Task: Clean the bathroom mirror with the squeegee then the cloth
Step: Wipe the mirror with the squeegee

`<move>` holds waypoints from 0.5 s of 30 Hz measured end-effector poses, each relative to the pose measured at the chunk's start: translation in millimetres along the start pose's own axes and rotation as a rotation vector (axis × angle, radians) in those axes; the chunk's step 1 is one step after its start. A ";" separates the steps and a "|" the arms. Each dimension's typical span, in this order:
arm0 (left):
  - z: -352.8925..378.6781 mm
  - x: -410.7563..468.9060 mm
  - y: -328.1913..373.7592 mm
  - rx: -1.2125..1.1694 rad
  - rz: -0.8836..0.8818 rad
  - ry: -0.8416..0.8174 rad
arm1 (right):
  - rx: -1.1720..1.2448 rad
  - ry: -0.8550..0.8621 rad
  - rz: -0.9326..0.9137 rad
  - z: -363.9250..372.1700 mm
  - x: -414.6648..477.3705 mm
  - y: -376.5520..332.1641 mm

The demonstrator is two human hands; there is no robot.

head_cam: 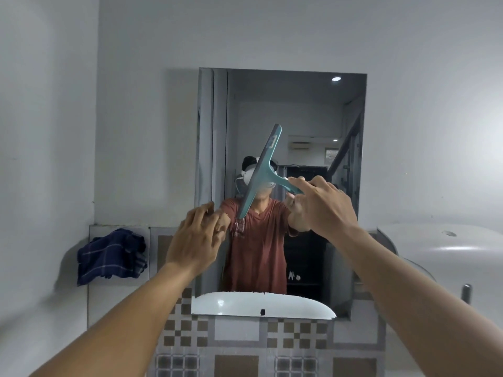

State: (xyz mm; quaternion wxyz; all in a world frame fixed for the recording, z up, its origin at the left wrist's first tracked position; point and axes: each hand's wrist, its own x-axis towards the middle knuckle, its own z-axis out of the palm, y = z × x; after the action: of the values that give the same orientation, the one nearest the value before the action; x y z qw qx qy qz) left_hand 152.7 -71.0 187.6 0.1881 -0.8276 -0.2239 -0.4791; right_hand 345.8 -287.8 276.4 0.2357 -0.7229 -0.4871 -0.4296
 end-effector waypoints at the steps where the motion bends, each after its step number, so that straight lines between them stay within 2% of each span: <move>1: -3.8 8.7 0.0 -0.002 -0.005 0.000 | -0.001 0.001 -0.004 -1.1 -0.1 2.0; 7: -23.1 52.1 -0.6 0.031 0.013 0.010 | 0.014 0.022 0.013 -9.1 -6.1 20.6; 15: -22.7 68.8 2.6 0.070 0.004 -0.077 | -0.012 0.007 0.120 -18.2 -18.5 54.8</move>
State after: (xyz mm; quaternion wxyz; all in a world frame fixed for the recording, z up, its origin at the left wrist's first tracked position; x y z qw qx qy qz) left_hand 168.4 -72.0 258.4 0.2092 -0.8387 -0.2460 -0.4385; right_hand 385.5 -333.6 274.4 0.2583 -0.7508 -0.4396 -0.4199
